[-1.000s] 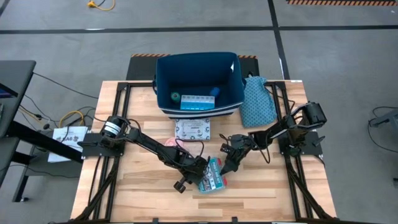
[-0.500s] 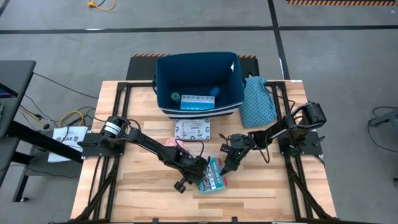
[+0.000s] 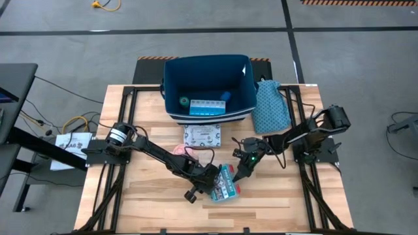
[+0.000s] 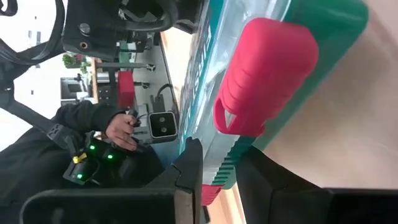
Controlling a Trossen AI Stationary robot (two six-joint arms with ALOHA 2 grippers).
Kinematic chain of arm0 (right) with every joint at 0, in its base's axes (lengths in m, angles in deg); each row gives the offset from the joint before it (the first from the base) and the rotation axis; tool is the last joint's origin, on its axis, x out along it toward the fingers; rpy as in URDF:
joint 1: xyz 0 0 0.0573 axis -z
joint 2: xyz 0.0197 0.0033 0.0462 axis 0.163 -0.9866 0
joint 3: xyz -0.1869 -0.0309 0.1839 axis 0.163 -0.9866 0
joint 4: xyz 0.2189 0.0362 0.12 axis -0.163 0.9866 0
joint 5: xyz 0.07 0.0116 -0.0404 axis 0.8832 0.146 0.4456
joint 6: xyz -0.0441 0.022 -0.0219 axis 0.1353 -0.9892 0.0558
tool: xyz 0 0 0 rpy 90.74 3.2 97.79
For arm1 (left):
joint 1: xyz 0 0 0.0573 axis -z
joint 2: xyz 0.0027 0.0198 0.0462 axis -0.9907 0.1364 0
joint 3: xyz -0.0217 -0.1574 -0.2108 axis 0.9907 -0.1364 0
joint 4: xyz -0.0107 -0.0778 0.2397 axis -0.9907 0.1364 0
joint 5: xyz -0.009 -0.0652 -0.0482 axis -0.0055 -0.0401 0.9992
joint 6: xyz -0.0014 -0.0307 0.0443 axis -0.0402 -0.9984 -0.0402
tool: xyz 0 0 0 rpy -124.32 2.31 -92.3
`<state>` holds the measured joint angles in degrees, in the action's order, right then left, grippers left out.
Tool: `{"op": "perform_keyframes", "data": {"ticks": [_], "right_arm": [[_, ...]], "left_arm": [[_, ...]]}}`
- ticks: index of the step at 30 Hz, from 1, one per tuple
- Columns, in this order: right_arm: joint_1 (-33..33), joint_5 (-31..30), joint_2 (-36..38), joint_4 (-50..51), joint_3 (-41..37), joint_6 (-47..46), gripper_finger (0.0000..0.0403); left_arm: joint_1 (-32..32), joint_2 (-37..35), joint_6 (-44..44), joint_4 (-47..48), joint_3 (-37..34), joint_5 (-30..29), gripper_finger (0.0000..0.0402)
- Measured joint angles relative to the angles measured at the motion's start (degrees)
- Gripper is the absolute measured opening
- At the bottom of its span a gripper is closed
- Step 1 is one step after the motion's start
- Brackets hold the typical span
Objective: Pick & place medical supplies in basket/bin
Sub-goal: Put the first aid kit into the blue bin
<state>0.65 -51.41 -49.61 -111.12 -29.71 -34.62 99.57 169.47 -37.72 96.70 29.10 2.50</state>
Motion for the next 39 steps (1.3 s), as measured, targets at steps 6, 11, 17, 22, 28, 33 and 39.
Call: {"op": "perform_keyframes", "data": {"ticks": [6,11,17,22,28,33,39], "right_arm": [[0.4,-0.4,5.2,6.9,0.0,2.5,0.0060],[0.6,-0.1,8.0,9.8,-0.1,3.0,0.0057],[0.6,-0.6,11.1,13.0,-0.2,3.7,0.0056],[1.0,-0.9,14.1,15.8,-0.2,4.9,0.0056],[0.9,-1.3,16.9,17.0,-0.2,5.5,0.0056],[1.2,-2.0,18.8,17.4,-0.2,5.9,0.0056],[1.7,-3.3,21.8,24.3,3.3,8.4,0.0056]], "left_arm": [[-0.1,0.1,0.5,0.6,1.6,-2.6,0.0000],[-0.3,0.2,3.2,2.7,4.0,-3.9,0.0000],[-1.3,0.2,3.9,6.4,6.6,-4.3,0.0000],[-1.4,0.2,4.1,9.6,9.5,-5.9,0.0000],[-1.5,0.2,4.4,15.5,14.0,-6.6,0.0000],[-1.7,0.1,5.5,23.0,18.6,-8.0,0.0000],[-1.9,0.0,5.7,30.0,23.4,-8.7,0.0000]]}}
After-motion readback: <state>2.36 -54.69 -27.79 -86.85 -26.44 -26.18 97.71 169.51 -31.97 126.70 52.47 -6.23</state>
